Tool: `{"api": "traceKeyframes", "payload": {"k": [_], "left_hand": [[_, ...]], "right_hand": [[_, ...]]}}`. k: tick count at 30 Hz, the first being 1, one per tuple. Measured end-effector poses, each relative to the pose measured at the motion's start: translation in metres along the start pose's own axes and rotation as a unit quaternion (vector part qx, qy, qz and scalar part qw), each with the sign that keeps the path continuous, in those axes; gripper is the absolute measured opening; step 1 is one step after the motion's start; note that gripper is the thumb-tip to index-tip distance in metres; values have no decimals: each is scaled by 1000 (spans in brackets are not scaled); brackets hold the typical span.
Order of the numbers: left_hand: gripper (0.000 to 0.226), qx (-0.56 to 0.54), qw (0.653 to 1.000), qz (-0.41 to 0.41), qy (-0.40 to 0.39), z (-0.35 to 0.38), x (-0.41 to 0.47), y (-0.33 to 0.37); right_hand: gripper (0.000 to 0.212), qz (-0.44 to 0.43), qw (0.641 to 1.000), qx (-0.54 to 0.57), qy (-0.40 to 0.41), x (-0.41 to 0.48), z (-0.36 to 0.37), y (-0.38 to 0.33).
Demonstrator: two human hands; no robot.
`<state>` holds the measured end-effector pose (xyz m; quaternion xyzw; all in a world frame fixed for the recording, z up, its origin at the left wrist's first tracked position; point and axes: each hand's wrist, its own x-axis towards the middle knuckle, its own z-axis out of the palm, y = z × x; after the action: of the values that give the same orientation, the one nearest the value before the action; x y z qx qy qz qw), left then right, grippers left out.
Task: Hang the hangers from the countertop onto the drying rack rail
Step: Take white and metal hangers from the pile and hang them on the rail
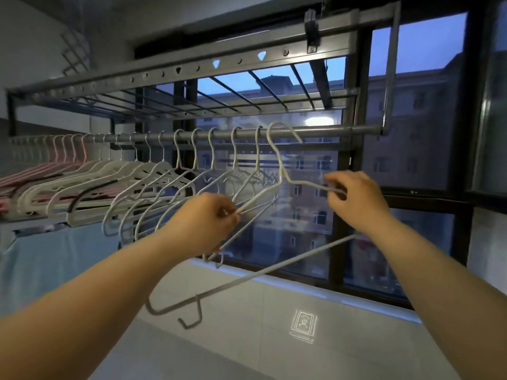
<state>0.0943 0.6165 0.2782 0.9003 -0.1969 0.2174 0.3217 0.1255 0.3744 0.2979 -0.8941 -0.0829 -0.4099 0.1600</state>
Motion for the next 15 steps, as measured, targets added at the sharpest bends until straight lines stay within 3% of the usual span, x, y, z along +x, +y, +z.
{"api": "traceKeyframes", "payload": {"k": [5, 10, 15], "left_hand": [[21, -2, 1000, -25, 10, -14, 22, 8], [14, -39, 998, -55, 11, -5, 47, 16], [10, -40, 996, -75, 33, 0, 69, 20]], "right_hand": [[42, -31, 990, -94, 96, 37, -22, 1], [54, -39, 978, -199, 54, 74, -29, 7], [44, -36, 979, -202, 9, 99, -27, 5]]}}
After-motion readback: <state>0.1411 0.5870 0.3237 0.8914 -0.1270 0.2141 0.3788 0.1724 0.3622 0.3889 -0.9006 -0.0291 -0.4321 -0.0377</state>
